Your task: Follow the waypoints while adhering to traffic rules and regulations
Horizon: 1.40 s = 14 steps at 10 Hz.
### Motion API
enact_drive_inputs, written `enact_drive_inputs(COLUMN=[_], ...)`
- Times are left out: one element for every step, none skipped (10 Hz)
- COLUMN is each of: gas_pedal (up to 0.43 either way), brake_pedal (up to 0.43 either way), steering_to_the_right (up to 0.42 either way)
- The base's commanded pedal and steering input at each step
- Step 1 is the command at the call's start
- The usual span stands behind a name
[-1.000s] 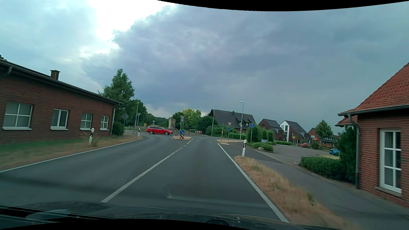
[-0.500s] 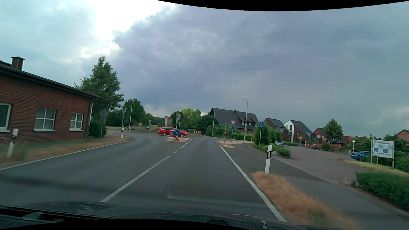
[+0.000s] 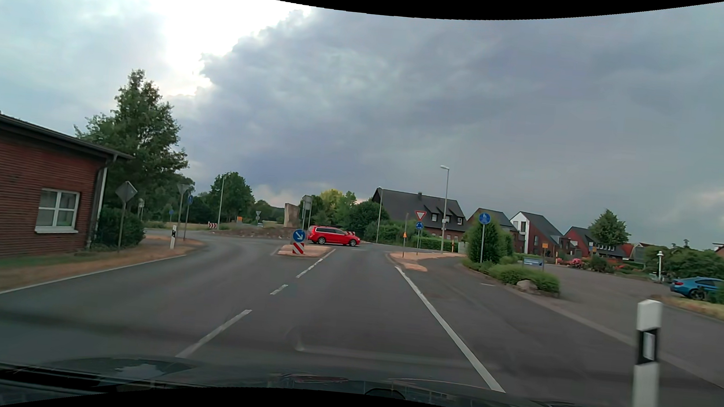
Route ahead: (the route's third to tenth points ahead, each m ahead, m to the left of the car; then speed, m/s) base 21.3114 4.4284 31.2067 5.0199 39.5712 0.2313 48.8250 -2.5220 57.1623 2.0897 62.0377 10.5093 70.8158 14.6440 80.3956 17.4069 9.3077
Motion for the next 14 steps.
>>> enact_drive_inputs(gas_pedal=[0.059,0.059,0.059,0.059,0.059,0.059,0.059,0.059,0.059,0.059,0.067,0.079,0.087,0.11], brake_pedal=[0.0,0.0,0.0,0.0,0.0,0.0,0.0,0.0,0.0,0.0,0.0,0.0,0.0,0.0], steering_to_the_right=[-0.005,-0.005,-0.005,-0.006,-0.007,-0.007,-0.007,-0.007,-0.007,-0.009,-0.015,-0.02,-0.02,-0.02])
